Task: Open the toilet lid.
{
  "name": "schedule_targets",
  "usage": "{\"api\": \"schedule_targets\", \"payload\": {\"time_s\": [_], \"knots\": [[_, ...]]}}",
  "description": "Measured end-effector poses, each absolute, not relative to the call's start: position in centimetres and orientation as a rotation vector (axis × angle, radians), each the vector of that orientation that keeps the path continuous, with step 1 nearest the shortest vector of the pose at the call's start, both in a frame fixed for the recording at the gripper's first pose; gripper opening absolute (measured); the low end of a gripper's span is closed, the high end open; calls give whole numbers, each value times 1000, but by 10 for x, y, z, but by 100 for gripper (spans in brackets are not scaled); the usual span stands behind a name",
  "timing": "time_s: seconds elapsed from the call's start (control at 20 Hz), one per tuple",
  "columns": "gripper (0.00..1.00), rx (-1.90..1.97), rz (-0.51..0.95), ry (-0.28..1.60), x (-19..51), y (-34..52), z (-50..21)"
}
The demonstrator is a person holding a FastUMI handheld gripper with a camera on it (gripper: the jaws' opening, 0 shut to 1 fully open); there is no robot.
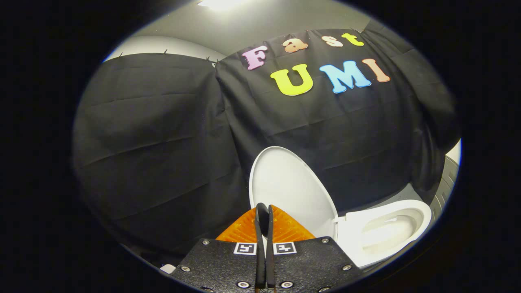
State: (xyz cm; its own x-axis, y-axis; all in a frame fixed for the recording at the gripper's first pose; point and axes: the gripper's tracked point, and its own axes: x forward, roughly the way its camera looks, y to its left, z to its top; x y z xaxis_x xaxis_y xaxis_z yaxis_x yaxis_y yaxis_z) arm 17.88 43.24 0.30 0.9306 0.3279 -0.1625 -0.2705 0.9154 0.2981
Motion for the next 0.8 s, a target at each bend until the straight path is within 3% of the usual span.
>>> {"api": "schedule_targets", "payload": {"time_s": [0.35,0.45,0.6,0.65,0.8], "knots": [[4,229,361,151,177,432,9],[30,225,405,167,173,435,5],[90,184,412,149,157,420,11],[95,167,405,133,151,412,17],[95,137,374,94,139,379,39]]}}
